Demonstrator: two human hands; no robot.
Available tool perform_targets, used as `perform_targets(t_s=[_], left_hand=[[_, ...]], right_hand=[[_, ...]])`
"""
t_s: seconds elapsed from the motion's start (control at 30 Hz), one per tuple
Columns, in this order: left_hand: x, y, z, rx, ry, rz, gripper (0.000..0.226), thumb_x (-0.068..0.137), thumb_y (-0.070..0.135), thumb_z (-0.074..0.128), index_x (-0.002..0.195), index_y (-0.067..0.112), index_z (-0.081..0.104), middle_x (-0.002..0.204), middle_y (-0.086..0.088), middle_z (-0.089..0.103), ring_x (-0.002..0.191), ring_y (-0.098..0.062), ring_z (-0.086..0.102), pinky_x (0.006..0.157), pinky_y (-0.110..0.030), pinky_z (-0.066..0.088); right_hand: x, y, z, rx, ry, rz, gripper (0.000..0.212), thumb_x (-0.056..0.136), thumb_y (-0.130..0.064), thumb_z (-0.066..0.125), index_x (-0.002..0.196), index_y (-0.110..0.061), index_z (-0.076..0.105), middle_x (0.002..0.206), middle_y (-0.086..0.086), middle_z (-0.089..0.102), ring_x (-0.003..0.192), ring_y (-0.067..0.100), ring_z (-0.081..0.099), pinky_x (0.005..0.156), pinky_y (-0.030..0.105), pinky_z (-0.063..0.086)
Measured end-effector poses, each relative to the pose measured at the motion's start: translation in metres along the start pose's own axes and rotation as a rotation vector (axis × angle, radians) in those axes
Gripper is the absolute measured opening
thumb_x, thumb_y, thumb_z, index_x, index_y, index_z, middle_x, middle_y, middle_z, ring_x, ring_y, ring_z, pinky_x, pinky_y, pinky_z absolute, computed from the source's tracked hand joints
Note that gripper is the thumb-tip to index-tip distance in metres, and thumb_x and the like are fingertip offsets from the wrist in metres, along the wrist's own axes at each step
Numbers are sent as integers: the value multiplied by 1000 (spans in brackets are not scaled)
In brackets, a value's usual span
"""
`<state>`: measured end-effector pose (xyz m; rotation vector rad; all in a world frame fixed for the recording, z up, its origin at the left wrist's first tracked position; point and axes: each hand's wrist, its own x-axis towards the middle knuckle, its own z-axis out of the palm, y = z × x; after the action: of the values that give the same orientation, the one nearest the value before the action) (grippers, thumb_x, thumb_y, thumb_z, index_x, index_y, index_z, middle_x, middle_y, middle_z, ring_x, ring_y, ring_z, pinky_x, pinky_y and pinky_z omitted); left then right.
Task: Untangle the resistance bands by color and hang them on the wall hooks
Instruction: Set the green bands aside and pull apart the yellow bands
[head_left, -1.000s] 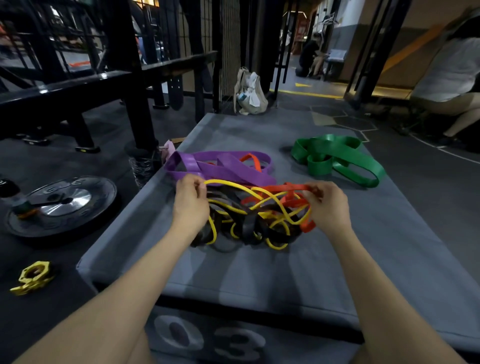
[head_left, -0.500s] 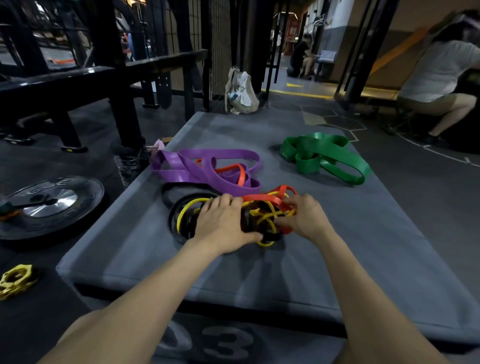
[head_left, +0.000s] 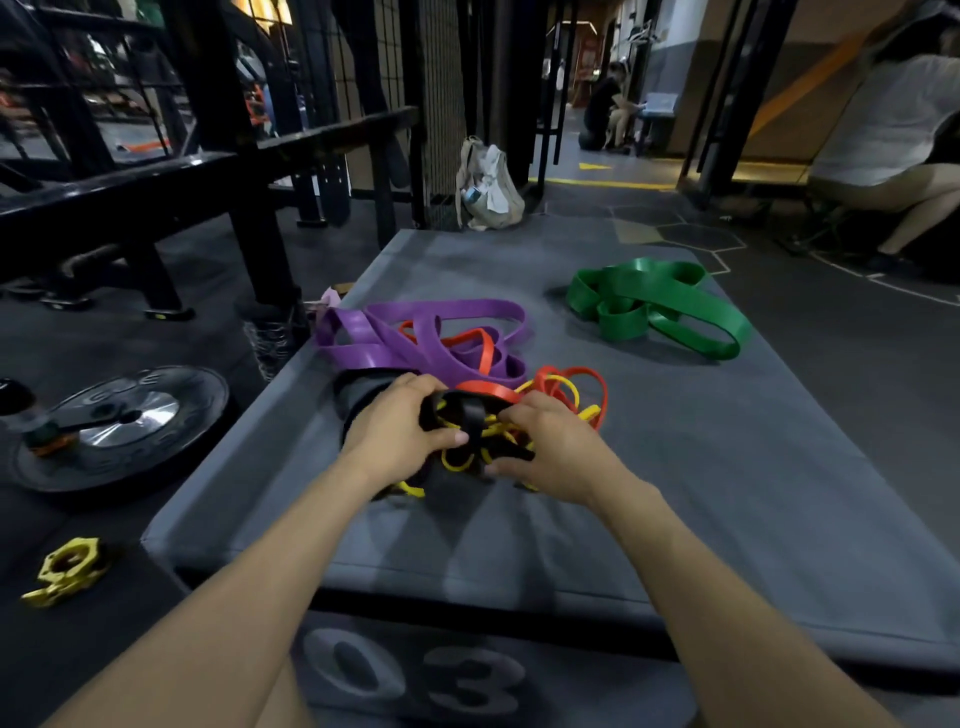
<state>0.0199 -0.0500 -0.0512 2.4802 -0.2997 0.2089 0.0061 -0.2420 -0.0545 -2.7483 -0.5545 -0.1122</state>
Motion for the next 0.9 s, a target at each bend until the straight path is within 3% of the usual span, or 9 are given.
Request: perform_targets(t_s=[0.07,0.17,0.37,0.47,0.53,0.67,0.73,0.8,0.9], left_hand=[[-3,-5,-3,-12,20,-4,33,71,34,77,90,26,52,91,6,53,88,-19,54,79,-35,45],[-5,-14,-5,-34,37,-26,40,72,38,75,105,21,59,101,4,61,95,-19,58,85,-40,48],[-5,-19,-16,-223,276,-90,25,76,24,74,93,14,59,89,-6,63,89,-30,60,81,-42,48],[-4,-19,-21,-423,397,-132,21,69,33,73,82,30,56,80,-1,62,88,-35,61,82,-48,49],[-4,-17,-23,-503,410,-111,19,66,36,70,78,40,56,78,2,61,88,-33,62,82,-48,51],[-10,-6,-20,-632,312,58,30,69,15,77,84,31,57,83,2,60,83,-18,58,81,-29,48],[-15,-4,-19,-586,180,139,33,59,24,79,85,27,59,81,6,60,77,-6,55,77,-22,46],[-22,-8,-20,-502,-11,189,49,48,38,81,92,25,62,87,7,63,80,1,57,79,-18,45],[-28,-22,-24,-269,-110,202,74,40,64,75,105,36,55,107,10,54,101,6,51,95,-13,36]], right_hand=[[2,0,1,-150,-23,8,62,77,-41,70,130,-18,49,127,3,47,120,24,42,100,34,35],[2,2,-1,-306,27,15,41,80,-29,64,119,-20,56,124,0,50,120,23,42,93,33,32],[-1,19,-16,-109,341,242,16,83,-10,54,90,-8,68,100,10,64,102,29,51,76,35,41],[-8,26,-22,9,467,334,15,81,-9,58,90,-8,69,98,10,64,101,30,52,76,35,42],[-6,15,-19,115,479,244,20,81,-10,62,100,-10,69,99,11,62,102,31,54,79,34,43],[6,-20,1,144,249,4,82,70,-35,77,138,-10,40,133,10,45,124,28,40,105,31,30],[9,-27,15,12,165,28,109,64,-40,79,148,-11,15,146,9,30,131,29,30,110,37,25],[9,-28,24,-138,148,86,109,69,-31,74,150,-15,4,147,6,27,132,29,31,110,40,26],[13,-20,24,-264,184,105,75,78,-21,62,143,-21,26,136,2,41,125,27,41,102,38,32]])
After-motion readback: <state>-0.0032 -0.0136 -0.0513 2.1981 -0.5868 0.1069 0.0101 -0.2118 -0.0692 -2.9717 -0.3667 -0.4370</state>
